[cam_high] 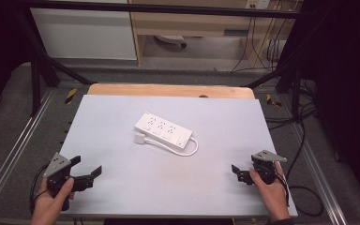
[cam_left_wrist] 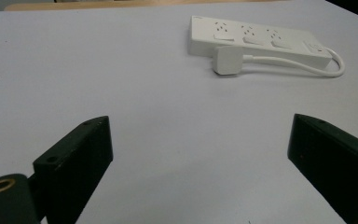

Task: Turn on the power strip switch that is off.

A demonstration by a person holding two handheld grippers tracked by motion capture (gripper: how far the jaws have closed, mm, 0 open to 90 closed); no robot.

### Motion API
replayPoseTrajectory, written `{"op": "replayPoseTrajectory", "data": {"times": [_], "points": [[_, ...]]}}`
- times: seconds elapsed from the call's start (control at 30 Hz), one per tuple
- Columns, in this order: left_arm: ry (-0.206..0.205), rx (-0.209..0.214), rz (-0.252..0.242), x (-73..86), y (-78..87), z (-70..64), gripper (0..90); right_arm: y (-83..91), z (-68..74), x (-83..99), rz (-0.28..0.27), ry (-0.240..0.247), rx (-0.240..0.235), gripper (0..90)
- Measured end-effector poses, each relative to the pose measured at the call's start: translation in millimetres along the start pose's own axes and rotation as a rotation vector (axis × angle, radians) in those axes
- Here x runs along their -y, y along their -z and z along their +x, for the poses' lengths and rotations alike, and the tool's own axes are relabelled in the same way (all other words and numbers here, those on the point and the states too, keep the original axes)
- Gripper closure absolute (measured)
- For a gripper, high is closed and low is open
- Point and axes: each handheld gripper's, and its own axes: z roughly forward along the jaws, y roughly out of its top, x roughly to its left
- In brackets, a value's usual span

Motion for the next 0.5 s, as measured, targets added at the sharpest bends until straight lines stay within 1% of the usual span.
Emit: {"op": "replayPoseTrajectory", "data": {"times": [0.1,0.23,0.3,0.5], "points": [[0.003,-0.003,-0.002,-0.1,0.6,-0.4,6.7,0.5,0.3,-0.9,-0.021,0.009,-0.024,5.5],[0.001,-0.002,-0.005,-0.3,0.8,0.0,6.7,1.4,2.3,-4.4,-0.047,0.012,-0.038,5.0],[0.004,0.001,-0.008,-0.4,0.8,-0.1,6.8,1.9,2.4,-5.7,-0.062,0.010,-0.038,4.9],[0.002,0.017,-0.017,-1.3,1.6,-0.6,6.9,4.1,3.0,-6.9,-0.072,0.006,-0.029,4.4]]}}
